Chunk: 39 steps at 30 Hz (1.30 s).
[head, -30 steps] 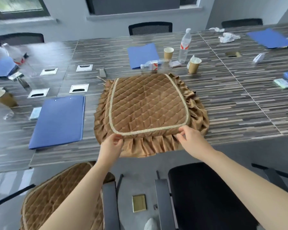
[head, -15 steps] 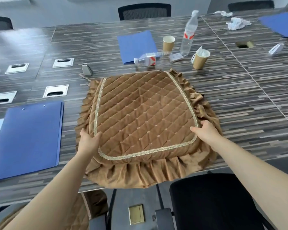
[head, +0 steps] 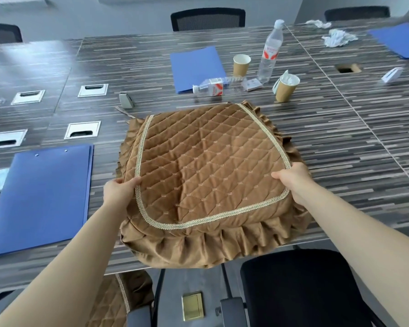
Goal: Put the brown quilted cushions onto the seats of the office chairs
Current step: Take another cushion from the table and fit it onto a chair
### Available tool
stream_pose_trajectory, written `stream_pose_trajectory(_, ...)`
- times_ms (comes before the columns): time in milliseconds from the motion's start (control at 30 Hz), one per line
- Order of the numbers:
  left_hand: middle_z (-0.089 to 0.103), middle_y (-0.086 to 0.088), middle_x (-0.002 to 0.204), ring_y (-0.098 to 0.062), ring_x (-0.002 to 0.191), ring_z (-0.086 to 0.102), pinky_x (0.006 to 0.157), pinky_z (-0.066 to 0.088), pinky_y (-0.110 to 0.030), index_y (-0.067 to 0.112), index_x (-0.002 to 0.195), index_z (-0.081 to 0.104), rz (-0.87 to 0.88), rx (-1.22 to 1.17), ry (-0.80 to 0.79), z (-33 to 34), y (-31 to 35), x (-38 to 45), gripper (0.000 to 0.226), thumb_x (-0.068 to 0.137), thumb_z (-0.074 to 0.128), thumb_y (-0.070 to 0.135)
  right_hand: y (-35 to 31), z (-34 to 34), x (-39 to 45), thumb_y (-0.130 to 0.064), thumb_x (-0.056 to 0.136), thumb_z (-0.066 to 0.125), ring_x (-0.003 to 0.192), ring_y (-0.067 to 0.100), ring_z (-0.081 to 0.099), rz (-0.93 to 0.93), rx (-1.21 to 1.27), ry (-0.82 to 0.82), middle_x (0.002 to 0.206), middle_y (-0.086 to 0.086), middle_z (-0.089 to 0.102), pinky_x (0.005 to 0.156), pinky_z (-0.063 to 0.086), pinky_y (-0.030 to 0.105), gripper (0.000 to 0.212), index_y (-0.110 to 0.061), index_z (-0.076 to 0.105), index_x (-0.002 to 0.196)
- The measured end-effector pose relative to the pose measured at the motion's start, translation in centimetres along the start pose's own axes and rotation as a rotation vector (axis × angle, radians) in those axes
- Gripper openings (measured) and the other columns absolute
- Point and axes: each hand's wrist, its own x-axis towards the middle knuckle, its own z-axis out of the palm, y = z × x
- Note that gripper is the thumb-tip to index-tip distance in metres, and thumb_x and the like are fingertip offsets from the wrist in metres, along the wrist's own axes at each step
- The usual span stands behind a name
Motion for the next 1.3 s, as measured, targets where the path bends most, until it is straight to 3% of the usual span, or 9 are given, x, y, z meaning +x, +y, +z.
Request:
stream_pose_trajectory(100, 0.061, -0.01, 0.116, -0.026, 0.094, 0.058, 0.08, 0.048, -0.038, 0.01, 0.132, 0.052, 0.056, -0.025, -0.001, -0.2, 0.3, -1.5, 0.057, 0.082, 0.076, 0.021, 0.0, -0.7, -0.5, -0.006, 0.079, 0.07, 0.1, 0.031, 0.064, -0.034, 0.045, 0.001, 0.112, 0.01, 0.066, 0.093, 0.052, 0.045, 0.039, -0.009, 0.06, 0.118)
stream_pose_trajectory(233, 0.059, -0.006, 0.113, -0.024, 0.093, 0.059, 0.076, 0.048, -0.037, 0.015, 0.132, 0.049, 0.105, -0.083, 0.014, -0.5, -0.2, -4.6, 0.053, 0.085, 0.073, 0.019, 1.0, -2.2, -1.9, -0.013, 0.074, 0.072, 0.095, 0.029, 0.065, -0.071, 0.066, 0.042, 0.107, 0.005, 0.067, 0.089, 0.054, 0.046, 0.039, -0.017, 0.061, 0.111)
stream_pose_trajectory(333, 0.058, -0.005, 0.113, -0.022, 0.09, 0.059, 0.07, 0.047, -0.032, 0.014, 0.131, 0.048, 0.159, -0.1, 0.035, -1.2, -1.2, -7.4, 0.051, 0.086, 0.072, 0.019, 1.9, -3.8, -4.0, -0.004, 0.082, 0.067, 0.098, 0.028, 0.063, -0.087, 0.134, 0.023, 0.11, 0.007, 0.064, 0.088, 0.053, 0.042, 0.039, -0.011, 0.057, 0.118)
stream_pose_trajectory(500, 0.057, -0.002, 0.115, -0.021, 0.097, 0.057, 0.081, 0.045, -0.033, 0.014, 0.131, 0.049, 0.245, -0.072, 0.099, -2.1, -3.5, -13.4, 0.049, 0.088, 0.07, 0.023, 4.5, -7.1, -7.1, 0.001, 0.083, 0.065, 0.1, 0.027, 0.061, -0.14, 0.198, 0.0, 0.111, 0.006, 0.062, 0.091, 0.052, 0.043, 0.04, -0.013, 0.054, 0.119)
stream_pose_trajectory(800, 0.058, -0.003, 0.113, -0.022, 0.099, 0.059, 0.083, 0.044, -0.033, 0.013, 0.126, 0.051, 0.295, -0.09, 0.192, 0.5, -11.1, -30.4, 0.045, 0.086, 0.071, 0.022, 15.1, -19.4, -12.1, -0.003, 0.084, 0.066, 0.098, 0.028, 0.062, -0.217, 0.214, -0.054, 0.107, 0.003, 0.063, 0.091, 0.052, 0.046, 0.039, -0.017, 0.054, 0.118)
stream_pose_trajectory(1000, 0.051, -0.007, 0.118, -0.021, 0.1, 0.055, 0.085, 0.044, -0.034, 0.015, 0.133, 0.04, 0.172, -0.2, 0.168, 4.5, -17.3, -43.4, 0.058, 0.085, 0.072, 0.015, 22.6, -30.4, -15.8, 0.002, 0.086, 0.06, 0.09, 0.024, 0.059, -0.364, 0.15, -0.006, 0.105, 0.006, 0.062, 0.079, 0.048, 0.036, 0.031, -0.012, 0.053, 0.112)
stream_pose_trajectory(1067, 0.05, -0.008, 0.121, -0.02, 0.098, 0.054, 0.084, 0.043, -0.034, 0.016, 0.138, 0.036, 0.144, -0.202, 0.13, 5.3, -19.4, -46.7, 0.064, 0.086, 0.072, 0.011, 24.2, -32.9, -16.8, 0.001, 0.086, 0.058, 0.096, 0.025, 0.058, -0.421, 0.086, 0.044, 0.106, 0.004, 0.062, 0.084, 0.049, 0.039, 0.035, -0.016, 0.052, 0.117)
stream_pose_trajectory(1167, 0.045, -0.014, 0.14, -0.031, 0.12, 0.052, 0.094, 0.045, -0.04, 0.018, 0.143, 0.032, 0.107, -0.141, 0.101, 6.4, -22.1, -49.9, 0.072, 0.084, 0.073, 0.008, 25.4, -35.7, -18.1, 0.0, 0.087, 0.056, 0.106, 0.028, 0.053, -0.504, 0.007, 0.077, 0.106, 0.005, 0.059, 0.092, 0.047, 0.046, 0.039, -0.024, 0.049, 0.117)
stream_pose_trajectory(1300, 0.024, -0.02, 0.15, -0.039, 0.127, 0.041, 0.093, 0.042, -0.047, 0.013, 0.148, 0.024, -0.098, 0.028, 0.072, 7.8, -21.8, -53.3, 0.076, 0.086, 0.069, 0.014, 25.2, -38.4, -19.9, 0.0, 0.087, 0.059, 0.101, 0.025, 0.056, -0.655, -0.038, 0.064, 0.105, 0.002, 0.062, 0.088, 0.048, 0.039, 0.034, -0.018, 0.051, 0.115)
